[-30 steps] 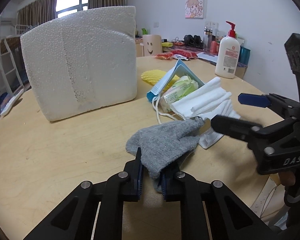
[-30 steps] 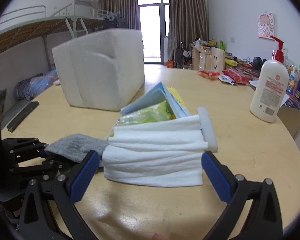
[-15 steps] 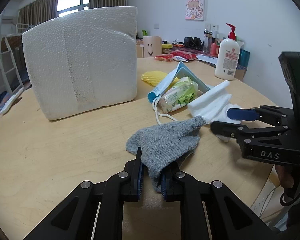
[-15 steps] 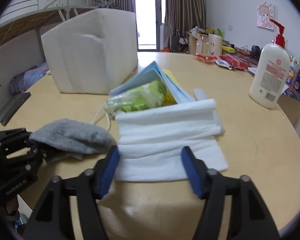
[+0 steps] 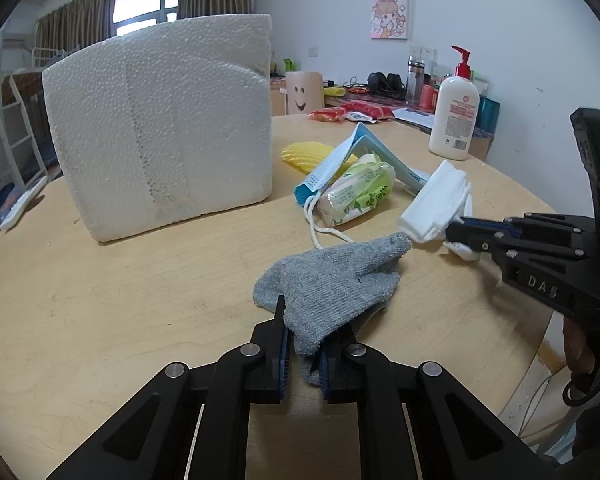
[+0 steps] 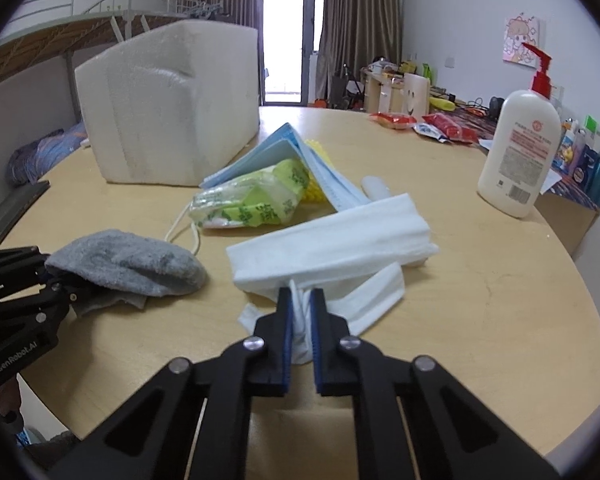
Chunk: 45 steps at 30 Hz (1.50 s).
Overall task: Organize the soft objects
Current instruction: 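Grasp the white mask with the right tool and lift it, then carry the grey sock and white mask over the white foam box with both tools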
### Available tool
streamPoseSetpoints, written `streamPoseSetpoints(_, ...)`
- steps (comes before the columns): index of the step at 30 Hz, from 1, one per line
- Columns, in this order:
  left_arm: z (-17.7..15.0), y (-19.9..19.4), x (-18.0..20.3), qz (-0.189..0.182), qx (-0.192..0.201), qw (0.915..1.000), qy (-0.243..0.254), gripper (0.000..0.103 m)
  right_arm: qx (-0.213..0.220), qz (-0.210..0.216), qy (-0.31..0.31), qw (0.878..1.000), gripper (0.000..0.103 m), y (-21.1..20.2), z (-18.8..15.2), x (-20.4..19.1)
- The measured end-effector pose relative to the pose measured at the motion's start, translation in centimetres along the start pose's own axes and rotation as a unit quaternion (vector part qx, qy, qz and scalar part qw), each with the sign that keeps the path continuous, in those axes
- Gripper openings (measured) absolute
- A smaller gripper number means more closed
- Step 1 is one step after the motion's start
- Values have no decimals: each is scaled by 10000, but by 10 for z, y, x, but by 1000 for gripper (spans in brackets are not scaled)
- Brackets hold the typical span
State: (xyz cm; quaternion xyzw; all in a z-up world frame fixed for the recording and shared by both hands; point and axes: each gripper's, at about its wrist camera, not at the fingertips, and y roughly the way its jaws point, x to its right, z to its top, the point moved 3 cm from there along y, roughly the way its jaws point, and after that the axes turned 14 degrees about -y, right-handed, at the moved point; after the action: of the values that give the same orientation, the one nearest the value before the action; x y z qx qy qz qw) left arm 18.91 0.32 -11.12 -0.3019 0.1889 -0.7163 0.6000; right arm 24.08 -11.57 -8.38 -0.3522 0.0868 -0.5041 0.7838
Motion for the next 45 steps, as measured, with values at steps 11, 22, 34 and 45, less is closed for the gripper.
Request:
streamPoseSetpoints(11,6,-23,7,-153,350,9993,30,10,452,-158,128,9988,11,-27,6,7)
streamPoseSetpoints(22,20,-61,11,-111,953,9954,34,10,837,-311,256,9957,11,-60,9,12)
streamPoseSetpoints(34,30,-105,25,-53,1609,9868,153,10,1324,-456,201,9899,11,-98,15,10)
streamPoseSetpoints(45,29,-135,39,-101,1949,9803,290,11,1659,-557,208,9843,11,-127,15,10)
